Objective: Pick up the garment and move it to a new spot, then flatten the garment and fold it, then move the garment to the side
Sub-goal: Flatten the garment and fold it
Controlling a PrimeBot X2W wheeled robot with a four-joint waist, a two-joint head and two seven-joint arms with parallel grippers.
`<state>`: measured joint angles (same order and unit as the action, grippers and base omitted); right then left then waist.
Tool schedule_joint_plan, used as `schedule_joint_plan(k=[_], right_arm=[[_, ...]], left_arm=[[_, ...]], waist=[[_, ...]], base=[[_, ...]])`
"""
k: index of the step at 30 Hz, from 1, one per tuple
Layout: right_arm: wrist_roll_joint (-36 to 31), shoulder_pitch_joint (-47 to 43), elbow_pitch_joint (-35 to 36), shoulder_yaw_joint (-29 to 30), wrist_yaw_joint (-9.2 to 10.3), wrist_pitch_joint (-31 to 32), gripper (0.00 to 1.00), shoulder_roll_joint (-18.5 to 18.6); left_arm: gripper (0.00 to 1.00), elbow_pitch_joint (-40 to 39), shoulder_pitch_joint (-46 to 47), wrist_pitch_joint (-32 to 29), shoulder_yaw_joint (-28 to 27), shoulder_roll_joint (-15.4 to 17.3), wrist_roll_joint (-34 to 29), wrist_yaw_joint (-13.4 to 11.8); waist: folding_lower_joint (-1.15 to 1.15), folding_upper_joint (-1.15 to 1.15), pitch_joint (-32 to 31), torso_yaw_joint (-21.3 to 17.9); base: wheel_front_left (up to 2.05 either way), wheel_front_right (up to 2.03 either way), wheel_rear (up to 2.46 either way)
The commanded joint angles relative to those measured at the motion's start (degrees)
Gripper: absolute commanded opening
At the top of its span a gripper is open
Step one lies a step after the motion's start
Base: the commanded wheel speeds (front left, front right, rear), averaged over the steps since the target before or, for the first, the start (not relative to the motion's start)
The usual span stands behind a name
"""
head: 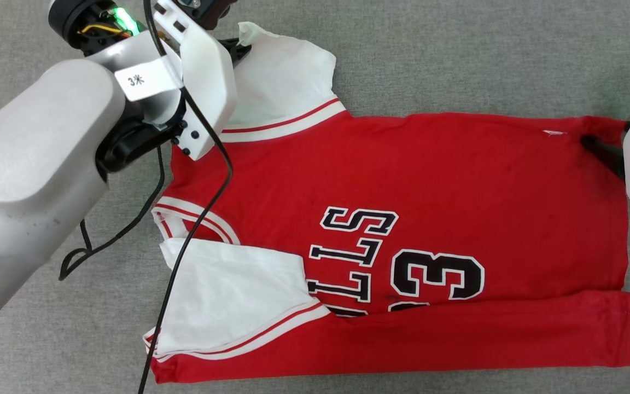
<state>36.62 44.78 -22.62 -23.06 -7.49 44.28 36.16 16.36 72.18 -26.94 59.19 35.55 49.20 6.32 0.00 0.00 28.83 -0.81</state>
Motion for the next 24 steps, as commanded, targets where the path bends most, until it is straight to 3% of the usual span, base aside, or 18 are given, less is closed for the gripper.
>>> schedule_joint_plan(k=[1,5,7,8,16,24], right_arm=[[-0.02,-0.98,-2.10,-2.13,0.01,-0.53,1.00,-1.79],[1.83,-2.69,-5.15,-5.16,-0.06,-2.26,1.00,-2.60],[2.59,-2.60,-5.86,-5.42,-0.06,-4.16,0.27,-2.26],[2.72,-2.24,-5.95,-5.53,-0.06,-5.55,0.00,-1.83],[4.42,-1.21,-5.59,-7.22,0.03,-15.87,0.00,0.41],[5.53,-6.12,-3.00,-8.92,0.03,-25.08,0.00,2.41]], left_arm=[[0.00,-0.44,0.70,0.49,0.10,-0.11,-0.24,-0.26],[0.00,-0.78,0.30,0.96,0.14,0.13,-0.18,-0.25],[0.00,-0.55,-0.26,1.32,0.04,0.39,-0.05,-0.28],[0.00,-0.45,-0.62,1.59,0.04,0.53,0.02,-0.26],[0.00,-1.74,-5.28,5.69,-0.94,2.40,1.58,-0.93],[0.00,-7.36,-13.38,9.63,-1.09,6.32,3.18,-4.08]], waist=[[0.00,0.00,0.65,0.54],[0.00,0.00,0.65,0.57],[0.00,0.00,0.14,0.32],[0.00,0.00,-0.27,0.19],[0.00,0.00,-5.88,-0.75],[0.00,0.00,-11.69,0.47]], base=[[0.00,0.00,0.00],[0.00,0.00,0.00],[0.00,0.00,0.00],[0.00,0.00,0.00],[0.00,0.00,0.00],[0.00,0.00,0.00]])
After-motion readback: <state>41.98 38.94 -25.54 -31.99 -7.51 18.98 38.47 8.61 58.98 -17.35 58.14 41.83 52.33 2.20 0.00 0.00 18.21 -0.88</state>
